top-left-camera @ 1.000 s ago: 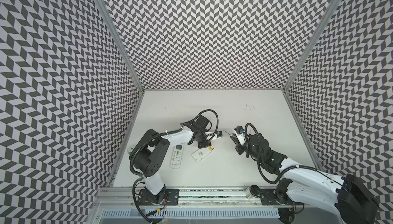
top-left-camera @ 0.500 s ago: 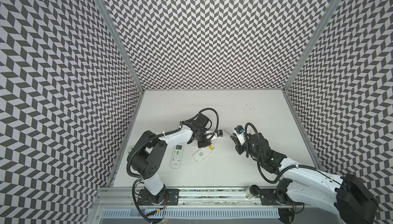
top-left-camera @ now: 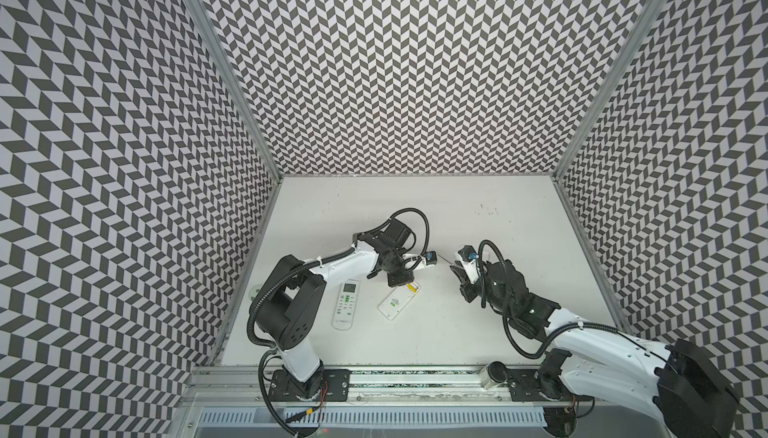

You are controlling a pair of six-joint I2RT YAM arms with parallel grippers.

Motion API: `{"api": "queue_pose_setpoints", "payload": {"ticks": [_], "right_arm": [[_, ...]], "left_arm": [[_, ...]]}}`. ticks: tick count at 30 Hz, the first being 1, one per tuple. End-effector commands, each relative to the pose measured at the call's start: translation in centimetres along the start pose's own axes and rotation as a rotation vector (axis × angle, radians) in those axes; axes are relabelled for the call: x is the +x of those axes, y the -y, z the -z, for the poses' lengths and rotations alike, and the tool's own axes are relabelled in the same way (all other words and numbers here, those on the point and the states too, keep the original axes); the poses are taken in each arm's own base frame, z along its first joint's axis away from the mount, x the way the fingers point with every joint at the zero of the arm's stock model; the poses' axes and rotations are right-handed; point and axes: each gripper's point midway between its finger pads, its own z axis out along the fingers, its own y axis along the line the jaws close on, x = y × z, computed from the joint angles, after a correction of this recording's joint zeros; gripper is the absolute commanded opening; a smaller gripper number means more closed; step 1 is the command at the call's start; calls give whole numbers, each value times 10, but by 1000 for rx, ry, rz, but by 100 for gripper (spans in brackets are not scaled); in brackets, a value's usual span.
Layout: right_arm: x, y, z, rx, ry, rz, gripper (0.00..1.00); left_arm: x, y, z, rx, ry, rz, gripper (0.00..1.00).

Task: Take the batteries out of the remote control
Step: 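Close the left gripper on one yellow battery and lift it out, then carry the yellow battery away from the remote and release it on the table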

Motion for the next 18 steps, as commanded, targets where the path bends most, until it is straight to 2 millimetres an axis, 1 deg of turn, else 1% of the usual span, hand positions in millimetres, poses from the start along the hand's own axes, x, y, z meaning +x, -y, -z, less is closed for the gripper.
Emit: {"api": "queue_pose_setpoints", "payload": {"ticks": [1, 2, 5, 7, 8, 12, 14, 16, 18], "right_arm": [[-29, 11, 9, 42, 100, -8, 0], [-28, 15, 10, 57, 102, -11, 0], [-35, 26, 16, 89, 113, -30, 0], [-42, 36, 24, 121, 152, -50, 0], [-43, 41, 27, 137, 165, -61, 0], [-44, 67, 41, 213, 191, -130, 0], [-46, 77, 50, 248, 213, -152, 0], [-43, 85, 58, 290, 239, -173, 0], [-39, 94, 65, 336, 254, -203, 0]], "left_arm": [[-26, -11, 15, 5, 80, 31, 0], [-34, -12, 17, 12, 111, 47, 0], [-59, -10, 24, 58, 203, 78, 0], [-75, -10, 29, 85, 277, 100, 0], [-80, -11, 29, 90, 298, 104, 0], [-105, -36, 30, 24, 384, 147, 0], [-116, -50, 32, -9, 431, 192, 0], [-123, -64, 28, -50, 478, 246, 0], [-133, -69, 25, -43, 538, 284, 0]]}}
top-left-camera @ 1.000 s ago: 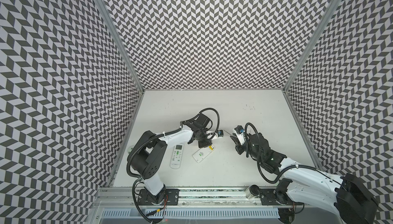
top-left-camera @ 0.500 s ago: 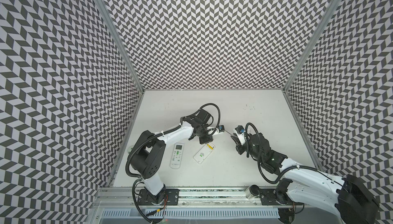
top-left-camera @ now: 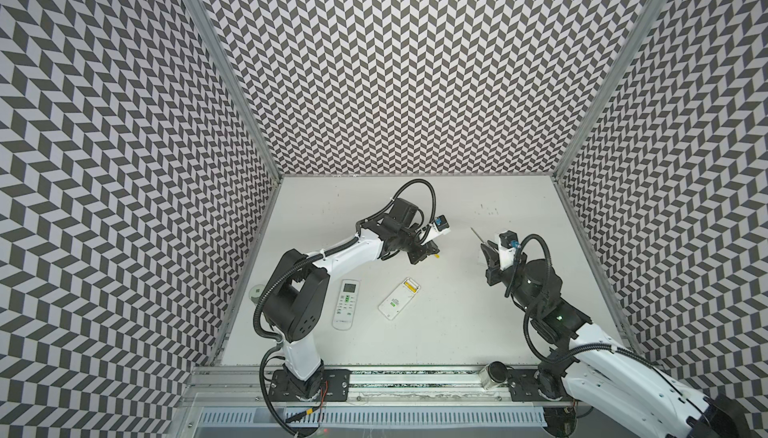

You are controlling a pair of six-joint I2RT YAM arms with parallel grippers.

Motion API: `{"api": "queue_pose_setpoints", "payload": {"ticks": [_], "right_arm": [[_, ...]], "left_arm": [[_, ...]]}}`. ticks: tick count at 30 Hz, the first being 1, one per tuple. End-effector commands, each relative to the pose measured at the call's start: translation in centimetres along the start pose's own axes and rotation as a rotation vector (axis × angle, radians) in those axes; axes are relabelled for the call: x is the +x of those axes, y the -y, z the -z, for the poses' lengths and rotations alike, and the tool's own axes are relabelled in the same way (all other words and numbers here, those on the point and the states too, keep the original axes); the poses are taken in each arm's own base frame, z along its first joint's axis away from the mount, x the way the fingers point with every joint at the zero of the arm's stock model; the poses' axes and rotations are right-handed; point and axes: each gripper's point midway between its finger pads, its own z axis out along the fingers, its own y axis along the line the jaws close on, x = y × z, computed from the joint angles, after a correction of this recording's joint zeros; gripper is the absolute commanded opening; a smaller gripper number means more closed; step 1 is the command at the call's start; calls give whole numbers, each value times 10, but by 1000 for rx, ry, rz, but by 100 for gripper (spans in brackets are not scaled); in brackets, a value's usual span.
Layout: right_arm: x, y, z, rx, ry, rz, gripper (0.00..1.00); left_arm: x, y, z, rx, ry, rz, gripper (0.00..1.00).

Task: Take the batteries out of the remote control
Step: 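Carry the yellow battery away from the remote and release it on the table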

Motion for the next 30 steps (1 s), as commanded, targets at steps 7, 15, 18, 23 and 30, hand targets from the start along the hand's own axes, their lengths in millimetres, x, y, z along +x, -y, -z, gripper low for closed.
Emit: {"api": "queue_pose_setpoints", "payload": {"ticks": [7, 15, 18, 23, 30], "right_arm": [[3, 37, 19, 156, 78, -129, 0], [0, 36, 18, 151, 70, -111, 0], [1, 36, 19, 151, 71, -120, 0], [2, 36, 18, 151, 72, -117, 0], [8, 31, 13, 120, 50, -120, 0]], "left_arm": [[-50, -10, -39, 50, 257, 169, 0], [-23, -9, -93, 65, 192, 261, 0], [-10, -6, -100, 67, 170, 282, 0], [13, -3, -110, 58, 146, 334, 0], [37, 0, -120, 55, 110, 353, 0]]}}
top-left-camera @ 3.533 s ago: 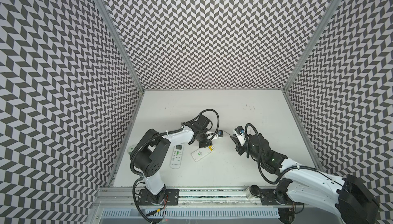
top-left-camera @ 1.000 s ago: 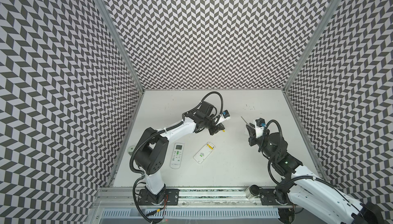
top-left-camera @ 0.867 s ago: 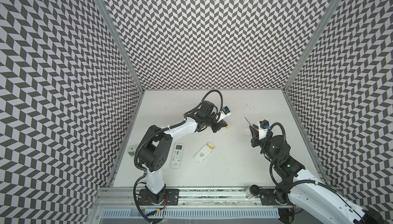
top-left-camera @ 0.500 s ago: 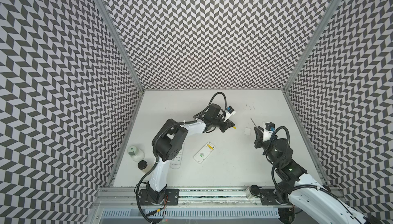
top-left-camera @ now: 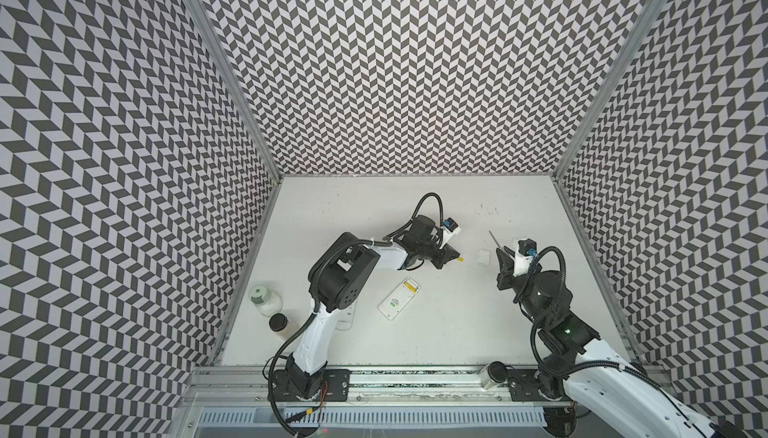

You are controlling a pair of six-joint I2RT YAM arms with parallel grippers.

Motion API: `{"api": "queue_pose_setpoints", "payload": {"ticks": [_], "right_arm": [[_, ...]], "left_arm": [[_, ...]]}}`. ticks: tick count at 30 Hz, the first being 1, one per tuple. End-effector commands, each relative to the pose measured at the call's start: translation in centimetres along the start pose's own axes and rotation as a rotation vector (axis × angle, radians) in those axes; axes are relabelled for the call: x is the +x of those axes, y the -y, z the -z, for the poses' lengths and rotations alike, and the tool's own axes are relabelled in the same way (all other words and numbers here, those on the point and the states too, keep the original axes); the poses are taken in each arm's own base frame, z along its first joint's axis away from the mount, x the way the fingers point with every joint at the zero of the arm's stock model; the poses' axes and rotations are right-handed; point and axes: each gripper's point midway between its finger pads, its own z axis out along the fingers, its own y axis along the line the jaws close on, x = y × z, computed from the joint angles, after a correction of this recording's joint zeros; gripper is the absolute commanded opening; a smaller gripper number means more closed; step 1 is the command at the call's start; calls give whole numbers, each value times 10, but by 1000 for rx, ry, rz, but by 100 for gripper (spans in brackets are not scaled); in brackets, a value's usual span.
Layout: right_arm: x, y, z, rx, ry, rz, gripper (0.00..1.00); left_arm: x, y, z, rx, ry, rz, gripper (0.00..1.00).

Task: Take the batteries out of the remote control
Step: 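Carry the yellow battery away from the remote and release it on the table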

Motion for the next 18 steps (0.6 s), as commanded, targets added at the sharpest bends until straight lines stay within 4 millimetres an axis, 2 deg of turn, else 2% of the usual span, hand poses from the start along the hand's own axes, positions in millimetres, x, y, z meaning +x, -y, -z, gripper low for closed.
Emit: {"api": "queue_pose_setpoints", "payload": {"ticks": [1, 10, 18], "right_arm": [[-11, -3, -2, -17, 34, -24, 0], [-10, -6, -2, -36, 43, -38, 0], [-11, -5, -2, -34, 54, -33, 0]], "left_arm": [[11, -4, -3, -14, -12, 22, 0], [25, -12, -1, -31, -40, 41, 1], [24, -22, -1, -72, -61, 37, 14]]}}
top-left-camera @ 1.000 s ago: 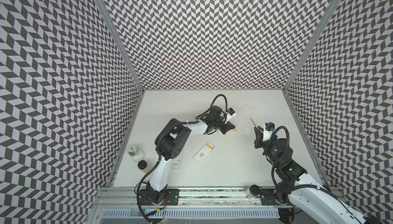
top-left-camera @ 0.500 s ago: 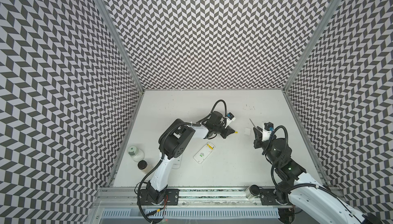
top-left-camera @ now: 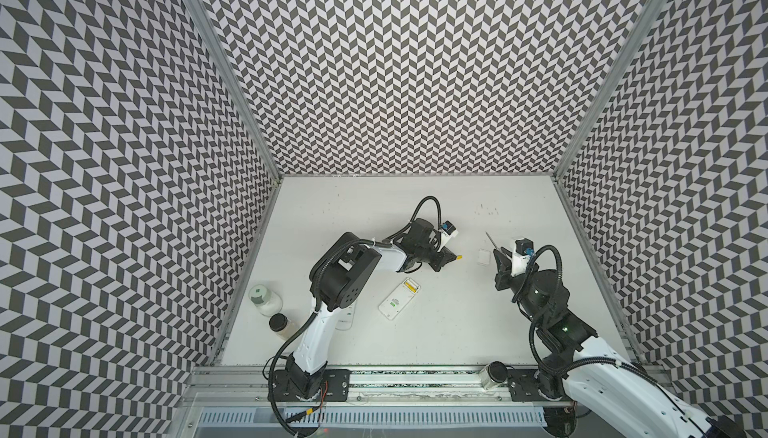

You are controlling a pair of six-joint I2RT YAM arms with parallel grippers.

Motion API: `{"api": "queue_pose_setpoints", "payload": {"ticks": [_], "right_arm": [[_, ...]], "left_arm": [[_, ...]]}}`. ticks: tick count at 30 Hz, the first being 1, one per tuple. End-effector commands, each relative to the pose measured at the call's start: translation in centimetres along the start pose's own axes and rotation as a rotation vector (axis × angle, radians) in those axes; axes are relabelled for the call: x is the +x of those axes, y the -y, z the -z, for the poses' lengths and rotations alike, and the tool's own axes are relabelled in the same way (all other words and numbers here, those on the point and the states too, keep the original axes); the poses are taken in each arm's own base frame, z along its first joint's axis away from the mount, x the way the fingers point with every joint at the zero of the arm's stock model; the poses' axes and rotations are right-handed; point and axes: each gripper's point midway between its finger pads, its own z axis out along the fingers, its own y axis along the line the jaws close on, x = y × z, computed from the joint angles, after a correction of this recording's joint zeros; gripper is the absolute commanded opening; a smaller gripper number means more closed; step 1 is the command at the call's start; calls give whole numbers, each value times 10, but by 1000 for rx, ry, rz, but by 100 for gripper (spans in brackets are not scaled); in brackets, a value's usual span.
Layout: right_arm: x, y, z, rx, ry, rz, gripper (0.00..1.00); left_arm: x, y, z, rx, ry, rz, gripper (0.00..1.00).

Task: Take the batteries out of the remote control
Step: 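Carry the yellow battery away from the remote and release it on the table, then move the left gripper back over the remote's remaining yellow battery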

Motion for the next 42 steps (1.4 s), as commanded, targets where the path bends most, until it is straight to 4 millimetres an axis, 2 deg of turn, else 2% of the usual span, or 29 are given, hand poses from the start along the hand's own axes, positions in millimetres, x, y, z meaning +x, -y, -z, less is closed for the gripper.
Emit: {"api": "queue_pose_setpoints", "payload": {"ticks": [1, 5, 9, 13, 17, 22, 26, 29, 33, 37, 42], "right_arm": [[-15, -1, 1, -13, 65, -22, 0], [-16, 0, 2, -7, 53, -16, 0], [-18, -2, 3, -19, 76, -22, 0], [-18, -4, 2, -25, 64, -13, 0], [-16, -5, 1, -34, 60, -15, 0], [-19, -6, 2, -40, 77, -18, 0], [-16, -6, 1, -41, 59, -12, 0], [-13, -11, -1, -69, 64, -18, 0], [-11, -12, -6, -70, 21, 6, 0], [-10, -14, -8, -85, 34, 0, 0], [-8, -14, -9, -90, 24, 8, 0]], "left_arm": [[13, -14, -3, -50, -43, 25, 15], [10, -15, -2, -46, -53, 29, 19], [14, -19, -3, -74, -59, 23, 27], [9, -19, 0, -74, -68, 12, 33], [5, -25, 5, -116, -64, 5, 42], [-24, -14, 17, -105, -49, -10, 50], [-55, 12, 37, -90, -50, -120, 65], [-62, 18, 59, -118, -72, -155, 73], [-47, 26, 89, -154, -151, -205, 77], [-6, 40, 113, -136, -289, -248, 89], [34, 49, 140, -188, -471, -319, 92]]}}
